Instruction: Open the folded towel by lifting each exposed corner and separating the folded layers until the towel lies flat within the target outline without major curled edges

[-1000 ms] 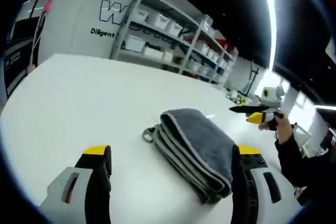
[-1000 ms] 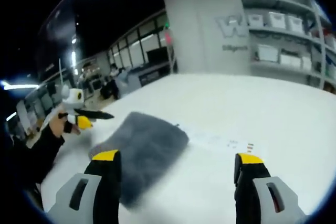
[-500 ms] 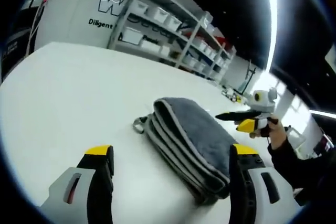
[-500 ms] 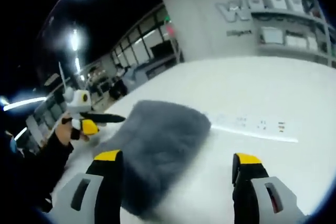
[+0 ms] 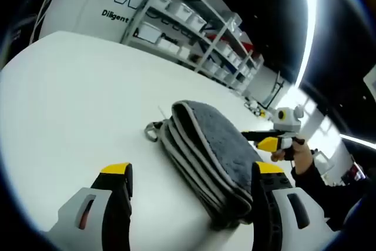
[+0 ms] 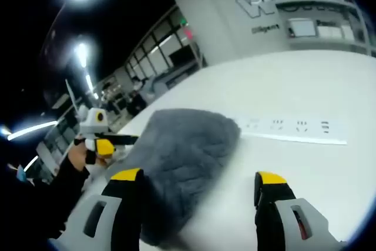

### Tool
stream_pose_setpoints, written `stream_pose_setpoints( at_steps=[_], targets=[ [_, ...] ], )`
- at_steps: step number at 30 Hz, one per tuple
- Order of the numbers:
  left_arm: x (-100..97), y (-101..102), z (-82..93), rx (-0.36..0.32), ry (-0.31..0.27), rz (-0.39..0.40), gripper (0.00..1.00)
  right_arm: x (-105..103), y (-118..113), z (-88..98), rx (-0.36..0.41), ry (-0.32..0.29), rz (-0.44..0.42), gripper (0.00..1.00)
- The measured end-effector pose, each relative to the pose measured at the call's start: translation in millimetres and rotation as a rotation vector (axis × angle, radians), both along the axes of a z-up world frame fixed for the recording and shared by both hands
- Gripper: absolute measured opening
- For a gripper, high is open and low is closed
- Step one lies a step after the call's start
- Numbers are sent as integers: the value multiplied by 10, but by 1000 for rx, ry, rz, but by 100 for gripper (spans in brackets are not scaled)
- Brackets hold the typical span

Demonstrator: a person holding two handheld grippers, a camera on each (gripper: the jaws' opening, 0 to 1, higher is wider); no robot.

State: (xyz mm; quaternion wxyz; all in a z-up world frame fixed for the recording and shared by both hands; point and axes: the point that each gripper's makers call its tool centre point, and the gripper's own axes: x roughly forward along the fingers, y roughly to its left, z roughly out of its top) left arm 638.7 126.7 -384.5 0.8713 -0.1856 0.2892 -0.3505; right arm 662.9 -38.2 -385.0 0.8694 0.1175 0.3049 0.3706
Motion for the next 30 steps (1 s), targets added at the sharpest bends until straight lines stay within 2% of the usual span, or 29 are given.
stream_pose_setpoints(
  at_steps=[2, 4, 5, 8, 12, 14, 16, 22, 26, 27, 28, 30],
  targets=[
    [7, -23, -4, -18, 8, 0, 76, -8, 15, -33, 0, 7, 3, 76],
    [12, -64, 3, -67, 17, -20, 73, -6, 30, -46, 13, 8, 6, 71],
    [73, -31, 11, -70, 4, -18, 72, -4, 35, -54, 19, 15, 7, 71],
    [111, 8, 4, -68, 14, 3, 66, -13, 38, -50, 29, 17, 7, 69],
    [115, 6, 25, -132, 26, 23, 59, 25, 40, -47, 42, 21, 8, 68],
    [87, -25, -4, -127, 30, 21, 59, 4, 58, -51, 46, 21, 9, 67],
    [154, 7, 5, -125, 9, 15, 56, -3, 70, -55, 49, 22, 11, 66],
    [201, -3, -14, -112, 11, -1, 54, -38, 102, -58, 47, 21, 21, 65],
    [169, -36, -38, -97, 11, -7, 51, -45, 108, -60, 45, 24, 24, 63],
    [110, -89, -50, -94, 9, -8, 49, -48, 109, -59, 46, 25, 25, 62],
    [101, -105, -55, -91, 9, -10, 48, -102, 125, -67, 49, 24, 21, 62],
    [115, -120, -69, -94, 12, -11, 46, -124, 145, -59, 63, 25, 25, 54]
  ],
)
